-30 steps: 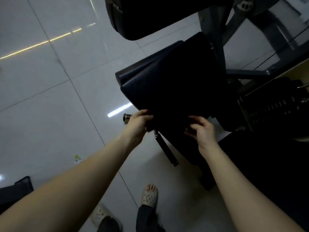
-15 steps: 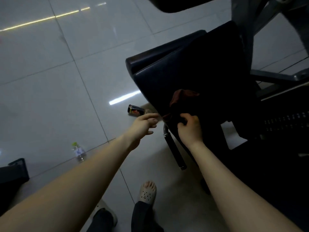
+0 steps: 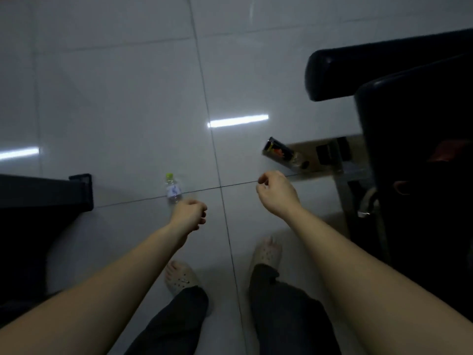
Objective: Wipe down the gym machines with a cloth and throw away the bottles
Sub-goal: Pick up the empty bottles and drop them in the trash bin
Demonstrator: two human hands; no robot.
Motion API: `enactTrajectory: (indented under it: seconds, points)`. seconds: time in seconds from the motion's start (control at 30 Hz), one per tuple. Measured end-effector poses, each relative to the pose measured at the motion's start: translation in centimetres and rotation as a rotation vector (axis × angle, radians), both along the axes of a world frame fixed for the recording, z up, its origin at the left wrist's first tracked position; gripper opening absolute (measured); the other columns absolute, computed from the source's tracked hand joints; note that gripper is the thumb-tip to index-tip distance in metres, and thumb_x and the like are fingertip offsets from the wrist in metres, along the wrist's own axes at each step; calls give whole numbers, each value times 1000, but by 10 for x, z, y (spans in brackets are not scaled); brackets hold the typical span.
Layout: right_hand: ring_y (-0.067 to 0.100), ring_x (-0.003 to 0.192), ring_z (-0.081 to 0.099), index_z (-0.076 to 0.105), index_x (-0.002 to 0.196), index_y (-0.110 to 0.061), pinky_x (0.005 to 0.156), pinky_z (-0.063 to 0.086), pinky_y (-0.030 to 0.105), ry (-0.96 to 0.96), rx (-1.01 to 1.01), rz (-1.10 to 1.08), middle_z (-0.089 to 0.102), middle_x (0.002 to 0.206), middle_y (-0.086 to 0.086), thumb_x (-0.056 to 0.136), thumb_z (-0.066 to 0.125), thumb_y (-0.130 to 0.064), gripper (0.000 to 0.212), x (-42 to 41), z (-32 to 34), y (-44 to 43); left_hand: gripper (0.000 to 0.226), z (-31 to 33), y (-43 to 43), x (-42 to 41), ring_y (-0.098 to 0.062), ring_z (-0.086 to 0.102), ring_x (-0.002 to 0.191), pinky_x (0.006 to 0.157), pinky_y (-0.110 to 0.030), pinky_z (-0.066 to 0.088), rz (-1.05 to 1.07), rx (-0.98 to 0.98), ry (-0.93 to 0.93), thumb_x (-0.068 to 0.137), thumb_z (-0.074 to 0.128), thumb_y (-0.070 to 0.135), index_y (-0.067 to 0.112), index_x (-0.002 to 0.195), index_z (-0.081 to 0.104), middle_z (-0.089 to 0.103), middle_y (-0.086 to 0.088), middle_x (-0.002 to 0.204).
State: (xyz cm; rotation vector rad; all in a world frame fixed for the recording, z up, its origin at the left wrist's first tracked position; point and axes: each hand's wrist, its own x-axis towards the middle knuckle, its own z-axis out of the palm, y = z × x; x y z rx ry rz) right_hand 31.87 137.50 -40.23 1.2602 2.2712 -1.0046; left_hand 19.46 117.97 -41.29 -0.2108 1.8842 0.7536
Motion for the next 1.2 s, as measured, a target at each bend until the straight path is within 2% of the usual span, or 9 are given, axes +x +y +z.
enactTrajectory:
  seconds: [0.1,0.27,0.4,0.5,0.57,0.8,0.97,1.07,1.2]
  points:
    - [26,108,57,60,120,-16,82,43,32,-84,-67,98,57,126,6,95,53,-29,29,-29,-69,3,6,-69,-27,-29,-24,51,69,61,-29,38,4,-121,2,95,56,10,10,91,59,57,-15,85]
    - [36,128,50,45,142,-15,106,42,42,-257,-25,206,46,144,14,90,60,-26,55,-57,-198,57,8,-192,-44,-64,-27,61,74,65,-29,43,-44,-294,148,91,62,17,11,96,62,63,-11,85]
    - [42,133,38,31,147,-16,108,36,52,-349,150,217,35,147,19,84,68,-29,74,-72,-264,117,53,-282,-50,-90,-39,65,103,85,-39,53,-68,-432,218,75,72,43,14,119,63,66,-16,116]
    - [43,138,33,22,150,-13,111,32,58,-412,221,141,31,150,20,78,78,-32,93,-75,-329,160,102,-344,-43,-98,-41,47,132,110,-50,43,44,-504,213,73,84,53,11,150,33,44,-19,148]
    - [42,141,29,16,152,-12,113,29,60,-448,236,120,27,153,19,75,81,-32,103,-70,-363,175,113,-376,-41,-96,-40,48,132,112,-50,41,113,-439,168,67,87,54,12,152,25,44,-17,148]
    - [45,134,33,28,146,-9,107,33,56,-465,454,186,34,147,23,71,85,-40,99,-56,-398,186,66,-392,-30,-55,-35,62,109,96,-43,52,36,-380,236,77,82,36,17,129,47,62,-9,123]
    - [38,125,50,43,138,-2,97,44,43,-489,159,55,51,136,22,67,89,-40,94,-51,-399,162,62,-379,-16,-31,-24,70,92,85,-40,59,112,-195,50,64,86,38,21,119,62,71,0,104]
    - [36,117,58,39,132,-6,94,48,44,-333,42,-8,58,127,16,71,88,-30,83,-49,-386,125,38,-356,-10,-20,-21,70,92,82,-35,59,104,-38,-34,75,83,20,20,111,71,74,-2,101]
    - [28,106,62,46,122,-11,95,51,46,-129,-53,-88,62,116,6,65,89,-31,74,-65,-339,86,36,-303,-9,-17,-19,69,92,79,-29,56,137,87,-86,78,82,12,17,111,70,75,-2,103]
